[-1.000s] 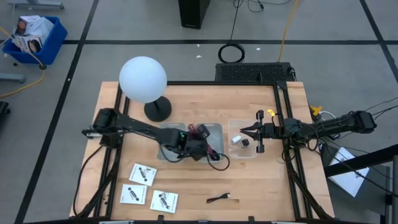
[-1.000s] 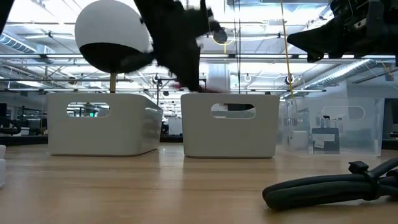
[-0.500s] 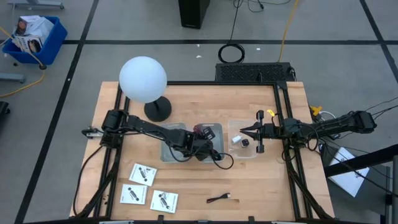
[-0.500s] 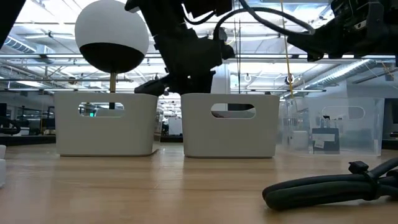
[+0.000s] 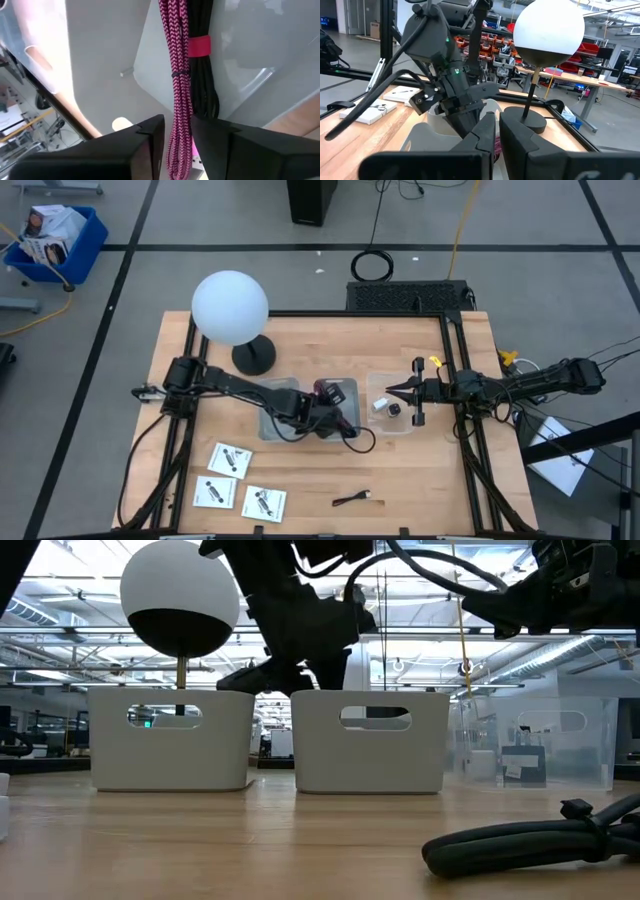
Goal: Pick and place items into bin
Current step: Adjust the left gray bin
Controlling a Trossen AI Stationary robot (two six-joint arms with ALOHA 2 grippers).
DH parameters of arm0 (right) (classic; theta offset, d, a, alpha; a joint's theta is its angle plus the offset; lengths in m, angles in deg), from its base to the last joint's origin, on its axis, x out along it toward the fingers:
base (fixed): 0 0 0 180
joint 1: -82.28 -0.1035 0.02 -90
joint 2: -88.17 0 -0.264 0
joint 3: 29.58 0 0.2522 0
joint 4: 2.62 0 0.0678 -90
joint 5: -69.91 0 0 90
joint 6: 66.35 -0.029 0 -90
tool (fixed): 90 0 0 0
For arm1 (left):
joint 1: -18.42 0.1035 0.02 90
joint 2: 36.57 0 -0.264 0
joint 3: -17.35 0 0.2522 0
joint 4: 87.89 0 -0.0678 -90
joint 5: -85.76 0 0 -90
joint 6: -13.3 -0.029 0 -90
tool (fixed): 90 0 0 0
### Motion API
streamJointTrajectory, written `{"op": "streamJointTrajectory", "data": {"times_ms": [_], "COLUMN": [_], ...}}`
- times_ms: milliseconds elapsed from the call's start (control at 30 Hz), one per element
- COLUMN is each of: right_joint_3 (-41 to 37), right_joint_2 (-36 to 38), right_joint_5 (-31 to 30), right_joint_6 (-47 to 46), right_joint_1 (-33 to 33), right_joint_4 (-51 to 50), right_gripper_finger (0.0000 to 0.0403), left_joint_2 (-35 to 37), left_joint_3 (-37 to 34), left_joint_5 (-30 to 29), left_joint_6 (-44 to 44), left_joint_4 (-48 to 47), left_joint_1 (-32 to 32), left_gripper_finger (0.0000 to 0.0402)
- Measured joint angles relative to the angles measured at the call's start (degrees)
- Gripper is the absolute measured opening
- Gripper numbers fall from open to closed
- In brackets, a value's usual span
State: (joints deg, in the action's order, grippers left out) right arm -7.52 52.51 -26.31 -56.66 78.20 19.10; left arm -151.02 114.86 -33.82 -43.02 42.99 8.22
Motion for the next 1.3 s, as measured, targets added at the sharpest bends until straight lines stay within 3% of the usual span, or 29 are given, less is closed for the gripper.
{"op": "streamJointTrajectory", "data": {"times_ms": [167, 267, 500, 667, 833, 1100, 1300], "right_joint_3": [-0.01, -0.01, -0.01, -0.01, 0.00, 0.01, -0.01], "right_joint_2": [0.00, 0.00, 0.00, 0.00, 0.00, 0.00, 0.00], "right_joint_5": [0.00, 0.01, 0.04, 0.24, 0.24, 0.26, 0.26], "right_joint_6": [0.00, 0.00, 0.00, -0.50, -1.68, -1.73, -1.73], "right_joint_1": [0.00, 0.00, -0.02, -0.02, -0.02, -0.02, -0.02], "right_joint_4": [0.00, -0.10, 0.04, 0.31, 0.31, 0.17, 0.09], "right_gripper_finger": [0.0020, 0.0020, 0.0020, 0.0020, 0.0020, 0.0020, 0.0020], "left_joint_2": [3.15, 7.44, 18.46, 20.12, 19.35, 19.28, 19.28], "left_joint_3": [0.11, 0.11, 0.26, -0.08, -3.25, -10.24, -14.78], "left_joint_5": [-3.29, -2.42, 13.96, 15.84, 17.82, 18.54, 22.97], "left_joint_6": [2.12, 8.50, 47.36, 63.46, 70.95, 80.08, 82.35], "left_joint_4": [0.31, 1.39, -4.46, -15.98, -17.91, -18.05, -13.11], "left_joint_1": [-2.27, -4.39, -6.12, -6.46, -7.22, -9.12, -9.24], "left_gripper_finger": [0.0111, 0.0110, 0.0106, 0.0113, 0.0141, 0.0223, 0.0274]}}
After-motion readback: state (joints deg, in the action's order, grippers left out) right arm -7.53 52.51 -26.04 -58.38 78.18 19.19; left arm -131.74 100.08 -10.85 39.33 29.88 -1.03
